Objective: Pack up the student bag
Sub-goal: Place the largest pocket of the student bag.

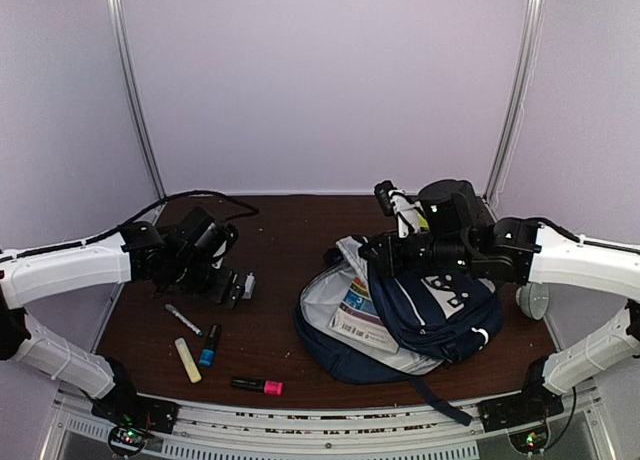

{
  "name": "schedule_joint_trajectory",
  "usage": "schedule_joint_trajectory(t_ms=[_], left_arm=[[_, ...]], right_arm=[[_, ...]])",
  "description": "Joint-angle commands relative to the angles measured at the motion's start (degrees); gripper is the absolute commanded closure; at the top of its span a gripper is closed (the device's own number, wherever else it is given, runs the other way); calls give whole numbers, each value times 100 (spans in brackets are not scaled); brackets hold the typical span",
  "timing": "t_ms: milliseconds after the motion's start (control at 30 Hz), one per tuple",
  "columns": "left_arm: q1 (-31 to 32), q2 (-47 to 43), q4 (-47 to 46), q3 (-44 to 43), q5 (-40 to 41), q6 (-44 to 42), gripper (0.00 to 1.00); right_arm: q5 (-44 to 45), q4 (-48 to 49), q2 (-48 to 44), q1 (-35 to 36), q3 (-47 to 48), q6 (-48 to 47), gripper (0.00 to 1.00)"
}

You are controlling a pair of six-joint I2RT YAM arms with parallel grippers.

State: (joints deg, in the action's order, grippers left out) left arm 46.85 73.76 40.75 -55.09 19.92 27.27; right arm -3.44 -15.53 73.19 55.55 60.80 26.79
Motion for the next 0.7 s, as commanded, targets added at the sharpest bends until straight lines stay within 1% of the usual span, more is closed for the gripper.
schedule_joint_trajectory(t_ms=[0, 67, 100, 200, 233, 267, 333, 367, 433, 467, 600, 667], left_arm=[[4, 99, -623, 69, -848, -271, 3], [-3, 148, -758, 74, -909, -319, 4], [-4, 201, -829, 57, -960, -357, 4], [-8, 408, -982, -38, -1083, -435, 5], [-5, 495, -1000, -81, -1094, -460, 5], [-9, 581, -1026, -137, -1099, -479, 6], [-16, 768, -1049, -275, -1057, -502, 8], [-30, 888, -1032, -365, -1023, -507, 9], [-60, 1121, -1009, -557, -1034, -535, 10], [-68, 1226, -1015, -664, -1062, -542, 11], [-103, 1566, -1272, -996, -1435, -601, 11], [-156, 1792, -1352, -1229, -1729, -643, 13]], right_arm=[[-457, 449, 98, 130, 46, -48, 100], [-601, 388, 206, 311, 54, -68, 98], [-664, 361, 252, 408, 62, -68, 91], [-756, 157, 367, 710, 115, -77, 65], [-700, 59, 386, 800, 131, -59, 51], [-589, -43, 389, 864, 135, -33, 41], [-273, -196, 330, 947, 52, 89, 31], [-83, -244, 268, 949, -32, 209, 28], [403, -379, 125, 951, -187, 428, 26], [798, -484, 59, 956, -257, 559, 25], [2028, -1203, -231, 919, -385, 1148, 25], [2425, -1621, -345, 762, -471, 1535, 26]])
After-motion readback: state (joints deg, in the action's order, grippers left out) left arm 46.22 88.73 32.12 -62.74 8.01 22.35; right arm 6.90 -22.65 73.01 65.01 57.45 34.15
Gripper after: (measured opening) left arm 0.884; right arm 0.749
